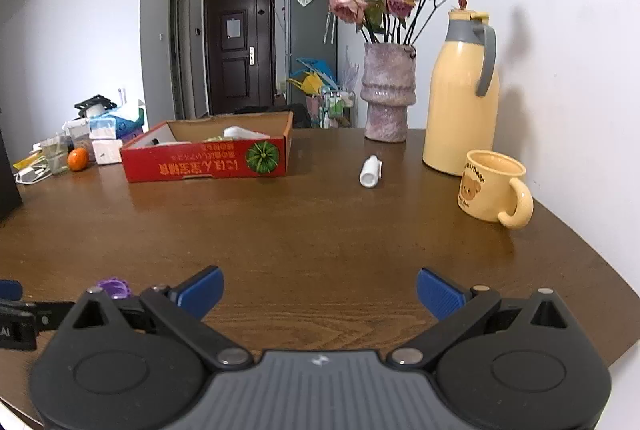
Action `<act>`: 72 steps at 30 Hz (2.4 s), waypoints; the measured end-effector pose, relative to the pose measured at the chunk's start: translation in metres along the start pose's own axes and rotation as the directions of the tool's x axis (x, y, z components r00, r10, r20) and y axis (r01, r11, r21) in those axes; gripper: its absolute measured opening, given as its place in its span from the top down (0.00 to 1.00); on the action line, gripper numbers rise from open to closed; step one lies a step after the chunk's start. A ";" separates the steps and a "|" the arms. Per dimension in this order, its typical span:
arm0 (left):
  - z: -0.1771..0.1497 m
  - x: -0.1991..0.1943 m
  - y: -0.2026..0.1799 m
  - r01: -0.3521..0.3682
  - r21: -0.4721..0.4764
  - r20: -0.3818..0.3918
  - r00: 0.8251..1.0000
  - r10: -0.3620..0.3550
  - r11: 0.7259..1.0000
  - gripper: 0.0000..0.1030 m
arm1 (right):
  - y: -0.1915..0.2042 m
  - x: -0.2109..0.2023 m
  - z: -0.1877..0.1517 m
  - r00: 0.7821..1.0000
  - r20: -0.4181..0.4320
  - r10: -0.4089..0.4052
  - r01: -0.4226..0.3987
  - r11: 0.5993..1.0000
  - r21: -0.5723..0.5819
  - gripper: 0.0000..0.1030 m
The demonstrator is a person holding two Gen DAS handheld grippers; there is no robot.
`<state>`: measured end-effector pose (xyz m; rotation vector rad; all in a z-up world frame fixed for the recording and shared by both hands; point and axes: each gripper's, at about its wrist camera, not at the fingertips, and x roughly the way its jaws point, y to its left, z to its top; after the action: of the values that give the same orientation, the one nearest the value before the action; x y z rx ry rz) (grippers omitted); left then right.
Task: Organize rigid objects
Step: 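Move the left tool down to the purple cap on the table, then close the left tool on the purple cap, then lift the purple cap with the left tool while the right tool closes on the white spray bottle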
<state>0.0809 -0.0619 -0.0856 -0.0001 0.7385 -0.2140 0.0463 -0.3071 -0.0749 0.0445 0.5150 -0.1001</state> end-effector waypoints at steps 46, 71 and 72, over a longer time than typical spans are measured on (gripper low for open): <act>0.006 0.079 -0.019 -0.130 -0.012 -0.005 0.992 0.130 0.991 0.30 | -0.021 0.040 -0.022 0.998 -0.065 0.006 -0.002 0.998 0.056 0.00; 0.038 0.057 -0.003 -0.086 -0.044 0.102 0.991 0.090 0.995 0.46 | -0.021 0.051 -0.008 0.998 -0.063 -0.008 0.011 0.999 0.049 0.00; 0.041 0.056 -0.002 -0.086 -0.046 0.110 0.990 0.091 0.995 0.46 | -0.021 0.053 -0.006 0.998 -0.059 -0.011 0.014 0.999 0.049 0.00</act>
<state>0.1483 -0.0779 -0.0922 -0.0182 0.6296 -0.1131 0.0874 -0.3323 -0.1066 0.0927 0.5713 -0.1239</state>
